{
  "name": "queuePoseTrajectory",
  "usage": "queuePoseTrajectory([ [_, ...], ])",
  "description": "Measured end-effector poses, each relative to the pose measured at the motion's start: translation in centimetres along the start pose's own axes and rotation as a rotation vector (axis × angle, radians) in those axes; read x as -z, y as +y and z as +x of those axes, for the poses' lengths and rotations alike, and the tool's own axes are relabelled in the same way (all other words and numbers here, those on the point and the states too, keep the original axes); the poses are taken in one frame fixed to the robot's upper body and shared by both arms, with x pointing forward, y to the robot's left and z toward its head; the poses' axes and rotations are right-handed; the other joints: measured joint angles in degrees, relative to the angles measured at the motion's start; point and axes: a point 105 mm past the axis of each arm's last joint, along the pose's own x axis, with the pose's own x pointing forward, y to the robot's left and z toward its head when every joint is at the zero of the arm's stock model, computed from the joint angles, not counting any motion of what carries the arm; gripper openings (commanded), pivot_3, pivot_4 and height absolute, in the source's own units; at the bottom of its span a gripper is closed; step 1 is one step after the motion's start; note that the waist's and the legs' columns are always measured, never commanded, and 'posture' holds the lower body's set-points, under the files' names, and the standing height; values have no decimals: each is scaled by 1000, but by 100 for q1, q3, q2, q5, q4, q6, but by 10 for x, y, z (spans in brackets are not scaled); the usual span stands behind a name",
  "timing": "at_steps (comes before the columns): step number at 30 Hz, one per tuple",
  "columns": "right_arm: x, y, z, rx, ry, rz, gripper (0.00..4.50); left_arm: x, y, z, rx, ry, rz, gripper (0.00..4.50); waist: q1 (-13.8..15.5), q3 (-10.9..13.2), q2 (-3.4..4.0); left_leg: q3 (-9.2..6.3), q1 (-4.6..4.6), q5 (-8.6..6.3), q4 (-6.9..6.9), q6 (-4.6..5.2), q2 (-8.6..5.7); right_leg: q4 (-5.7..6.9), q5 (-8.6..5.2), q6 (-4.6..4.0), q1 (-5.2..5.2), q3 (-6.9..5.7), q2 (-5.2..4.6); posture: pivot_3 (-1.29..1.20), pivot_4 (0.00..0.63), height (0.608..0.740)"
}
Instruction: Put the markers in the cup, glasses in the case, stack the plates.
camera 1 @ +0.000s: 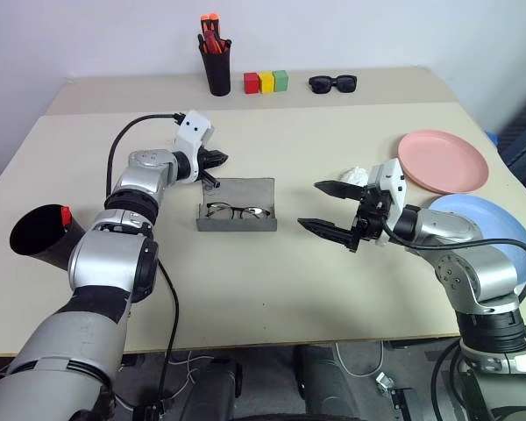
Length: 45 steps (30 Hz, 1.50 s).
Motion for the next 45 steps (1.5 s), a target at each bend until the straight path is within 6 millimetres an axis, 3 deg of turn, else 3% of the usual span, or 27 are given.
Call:
queuePoseTrajectory([
  [7, 1, -1, 0, 14, 0, -6, 4500, 16, -18, -1, 155, 134, -19, 43, -18, 0, 0, 1, 3, 0, -1, 0, 0, 4, 0, 0, 0, 0, 1, 0, 150, 740],
  [26, 5, -4, 2, 29, 29, -29, 4500, 20, -37, -23, 412, 205, 76, 43, -22, -1, 0, 0, 4, 0, -1, 0, 1, 6, 0, 0, 0, 0, 1, 0, 150, 740],
  [45, 5, -7, 3, 33, 36, -55, 4500, 46, -52, -69, 542, 317, 133, 43, -13, -1, 2, -1, 5, 0, 2, 0, 2, 10, 0, 0, 0, 2, 0, 0, 150, 740],
])
